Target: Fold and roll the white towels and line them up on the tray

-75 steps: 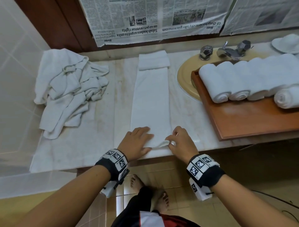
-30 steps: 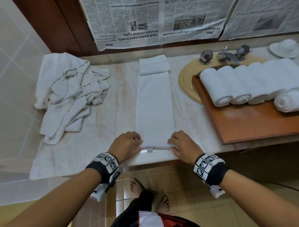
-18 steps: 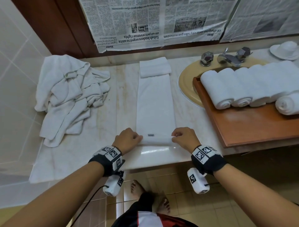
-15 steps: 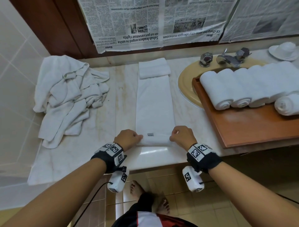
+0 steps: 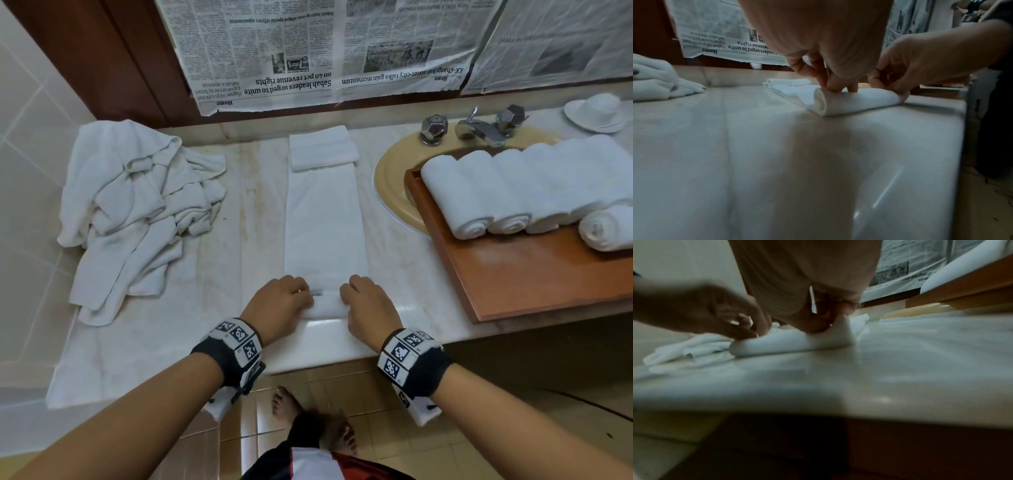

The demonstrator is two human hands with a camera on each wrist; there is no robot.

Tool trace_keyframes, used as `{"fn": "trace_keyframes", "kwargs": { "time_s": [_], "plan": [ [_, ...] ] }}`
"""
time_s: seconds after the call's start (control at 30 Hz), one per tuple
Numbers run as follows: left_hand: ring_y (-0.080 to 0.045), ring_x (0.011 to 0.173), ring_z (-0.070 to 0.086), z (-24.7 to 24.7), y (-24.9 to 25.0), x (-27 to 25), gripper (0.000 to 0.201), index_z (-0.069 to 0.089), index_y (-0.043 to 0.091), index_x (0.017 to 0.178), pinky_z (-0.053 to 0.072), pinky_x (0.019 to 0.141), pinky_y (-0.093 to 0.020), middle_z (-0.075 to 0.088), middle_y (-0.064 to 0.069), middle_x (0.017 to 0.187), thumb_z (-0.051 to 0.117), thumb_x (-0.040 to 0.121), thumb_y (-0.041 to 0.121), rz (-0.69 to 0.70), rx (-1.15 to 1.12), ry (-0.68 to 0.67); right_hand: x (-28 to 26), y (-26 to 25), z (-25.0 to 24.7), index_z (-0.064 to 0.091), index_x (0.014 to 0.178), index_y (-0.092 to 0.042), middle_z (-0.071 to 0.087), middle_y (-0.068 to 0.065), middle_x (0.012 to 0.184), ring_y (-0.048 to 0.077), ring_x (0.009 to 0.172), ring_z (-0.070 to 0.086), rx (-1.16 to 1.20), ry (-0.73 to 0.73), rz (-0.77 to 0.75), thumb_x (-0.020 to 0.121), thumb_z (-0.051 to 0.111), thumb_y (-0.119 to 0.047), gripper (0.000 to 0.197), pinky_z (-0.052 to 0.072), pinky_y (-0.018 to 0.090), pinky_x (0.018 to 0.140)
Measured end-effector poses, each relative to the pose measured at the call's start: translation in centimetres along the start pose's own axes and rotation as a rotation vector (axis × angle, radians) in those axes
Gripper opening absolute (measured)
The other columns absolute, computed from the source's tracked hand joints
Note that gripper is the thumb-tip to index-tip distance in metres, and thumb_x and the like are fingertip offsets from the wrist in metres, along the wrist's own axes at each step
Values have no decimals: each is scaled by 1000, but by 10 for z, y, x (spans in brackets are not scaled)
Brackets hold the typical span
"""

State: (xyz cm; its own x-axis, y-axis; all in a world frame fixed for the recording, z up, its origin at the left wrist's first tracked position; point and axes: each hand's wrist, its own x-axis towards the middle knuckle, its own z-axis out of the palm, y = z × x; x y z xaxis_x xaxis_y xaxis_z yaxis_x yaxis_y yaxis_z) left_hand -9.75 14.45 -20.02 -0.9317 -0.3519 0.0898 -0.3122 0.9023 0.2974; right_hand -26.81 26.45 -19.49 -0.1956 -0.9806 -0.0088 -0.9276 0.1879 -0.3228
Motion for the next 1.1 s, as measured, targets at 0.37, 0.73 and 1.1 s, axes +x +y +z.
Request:
{"fn": "trace_keyframes", "kwargs": {
  "time_s": [0.37, 0.73, 1.1],
  "plan": [
    [-24, 63, 62, -1, 6, 13, 22, 70, 12, 76, 46, 55, -30, 66, -1, 74, 82, 59, 21, -89, 47, -39, 15, 12, -15, 66, 98, -12, 63, 3, 93, 26, 88, 58, -88, -125, -92, 74, 67, -11, 24, 41, 37, 75],
    [-15, 91, 52, -9, -4, 39, 13, 67, 17, 97, 44, 78, -28, 54, 4, 95, 66, 87, 25, -463, -226, -29, 34, 8, -19, 58, 103, -17, 51, 2, 107, 24, 105, 43, 4, -17, 227, 82, 62, -13, 22, 40, 34, 84],
    [-23, 63, 59, 2, 10, 30, 40, 67, 12, 79, 44, 52, -28, 63, -2, 76, 87, 45, 21, -41, 109, -1, 18, -3, -2, 56, 76, -15, 53, 1, 77, 23, 69, 52, -271, 4, -72, 44, 78, -19, 39, 39, 33, 59]
  ]
}}
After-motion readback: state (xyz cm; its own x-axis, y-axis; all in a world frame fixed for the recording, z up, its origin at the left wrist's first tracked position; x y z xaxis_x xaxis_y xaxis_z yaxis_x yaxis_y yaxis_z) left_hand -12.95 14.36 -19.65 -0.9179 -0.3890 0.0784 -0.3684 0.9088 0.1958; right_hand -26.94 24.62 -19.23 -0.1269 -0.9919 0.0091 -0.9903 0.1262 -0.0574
